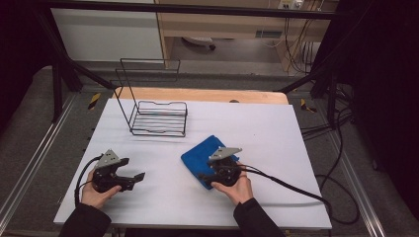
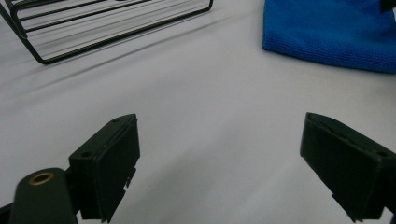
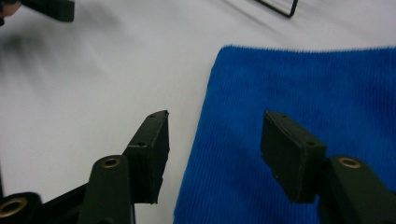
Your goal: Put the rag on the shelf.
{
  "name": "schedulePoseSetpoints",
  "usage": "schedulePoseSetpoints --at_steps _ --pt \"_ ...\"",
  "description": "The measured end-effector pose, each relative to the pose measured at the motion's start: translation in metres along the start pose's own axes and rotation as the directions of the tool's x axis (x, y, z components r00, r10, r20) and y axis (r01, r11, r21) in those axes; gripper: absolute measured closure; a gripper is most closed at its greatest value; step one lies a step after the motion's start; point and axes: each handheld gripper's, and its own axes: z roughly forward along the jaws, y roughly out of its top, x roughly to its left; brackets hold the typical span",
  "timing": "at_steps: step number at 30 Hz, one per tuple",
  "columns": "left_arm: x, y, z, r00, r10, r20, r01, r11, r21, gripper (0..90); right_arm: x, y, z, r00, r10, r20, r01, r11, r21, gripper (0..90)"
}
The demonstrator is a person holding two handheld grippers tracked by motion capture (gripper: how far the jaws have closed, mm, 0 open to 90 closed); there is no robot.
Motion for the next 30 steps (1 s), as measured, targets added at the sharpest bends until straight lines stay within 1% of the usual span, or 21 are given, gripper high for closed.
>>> schedulePoseSetpoints --at_steps 1,3,4,5,6,9,10,11,12,13,14,15,16,17,22,23,26,27,28,29,30 --pt "0.000 0.000 0.000 1.0000 0.000 0.001 0.000 1.0000 0.000 12.0 0.003 -0.010 -0.003 0.9998 0.008 -0.018 -0.007 1.000 0.005 51.5" --pt "0.000 0.000 0.000 1.0000 -0.001 0.001 0.001 1.0000 0.001 12.0 0.006 -0.019 -0.002 0.9995 0.010 -0.029 -0.010 1.000 0.010 55.7" --pt "0.000 0.000 0.000 1.0000 0.000 0.002 0.000 1.0000 0.001 12.0 0.007 -0.023 0.001 0.9992 0.015 -0.037 -0.014 1.000 0.026 56.5" --pt "-0.001 0.000 0.000 1.0000 0.002 0.002 -0.002 1.0000 0.001 12.0 0.007 -0.023 0.001 0.9992 0.015 -0.037 -0.014 1.000 0.026 56.5" --pt "-0.001 0.000 -0.001 1.0000 0.002 0.002 -0.002 1.0000 -0.002 12.0 0.009 -0.028 0.006 0.9994 0.005 -0.034 -0.003 0.999 0.053 59.1" --pt "-0.001 0.001 -0.001 1.0000 0.003 0.004 -0.003 1.0000 -0.005 12.0 0.010 -0.030 0.011 0.9998 0.002 -0.019 -0.001 0.998 0.064 66.8" --pt "-0.001 0.001 -0.001 1.0000 0.003 0.004 -0.003 1.0000 -0.005 12.1 0.010 -0.030 0.011 0.9998 0.002 -0.019 -0.001 0.998 0.064 66.8" --pt "0.000 0.000 -0.001 1.0000 0.001 0.005 -0.001 1.0000 -0.005 12.1 0.009 -0.030 0.011 0.9999 0.010 -0.005 -0.010 0.998 0.067 72.1" --pt "0.000 0.000 -0.001 1.0000 0.001 0.005 -0.001 1.0000 -0.005 12.1 0.009 -0.030 0.011 0.9999 0.010 -0.005 -0.010 0.998 0.067 72.1" --pt "0.000 0.000 -0.001 1.0000 0.002 0.006 -0.002 1.0000 -0.005 12.2 0.009 -0.031 0.013 0.9999 0.000 0.013 -0.001 0.998 0.065 77.4" --pt "0.000 0.001 -0.002 1.0000 0.003 0.006 -0.003 1.0000 -0.005 12.2 0.009 -0.031 0.013 0.9999 0.000 0.013 -0.001 0.998 0.065 77.4" --pt "-0.001 0.001 -0.002 1.0000 0.003 0.006 -0.003 1.0000 -0.006 12.2 0.009 -0.031 0.013 0.9998 -0.003 0.021 0.001 0.998 0.062 79.7" --pt "-0.001 0.001 -0.001 1.0000 0.003 0.006 -0.003 1.0000 -0.006 12.2 0.009 -0.031 0.014 0.9998 -0.004 0.021 0.003 0.998 0.063 84.3" --pt "-0.001 0.001 -0.001 1.0000 0.005 0.006 -0.005 1.0000 -0.003 12.2 0.008 -0.031 0.014 0.9998 -0.003 0.021 0.002 0.998 0.063 85.9" --pt "0.000 0.001 -0.001 1.0000 0.004 0.007 -0.004 1.0000 -0.005 12.3 0.007 -0.029 0.014 0.9997 0.023 0.005 -0.024 0.998 0.062 88.2" --pt "0.000 0.001 -0.001 1.0000 0.004 0.007 -0.004 1.0000 -0.005 12.3 0.007 -0.026 0.013 0.9994 0.032 -0.012 -0.031 0.998 0.050 88.4" --pt "0.000 0.001 -0.001 1.0000 0.001 0.007 -0.001 1.0000 -0.004 12.3 0.011 -0.023 0.012 0.9992 0.033 -0.022 -0.032 0.999 0.042 88.4" --pt "0.000 0.001 -0.001 1.0000 0.001 0.006 -0.001 1.0000 -0.005 12.3 0.016 -0.020 0.012 0.9985 0.039 -0.040 -0.037 0.999 0.028 88.4" --pt "0.000 0.001 -0.001 1.0000 0.001 0.006 -0.001 1.0000 -0.005 12.3 0.016 -0.020 0.012 0.9985 0.039 -0.040 -0.037 0.999 0.028 88.4" --pt "0.000 0.001 -0.001 1.0000 0.003 0.006 -0.003 1.0000 -0.004 12.3 0.021 -0.017 0.013 0.9967 0.052 -0.062 -0.052 0.999 0.016 88.4" --pt "0.000 0.001 -0.001 1.0000 0.004 0.006 -0.004 1.0000 -0.004 12.3 0.023 -0.015 0.014 0.9961 0.055 -0.068 -0.054 0.998 0.010 88.4"
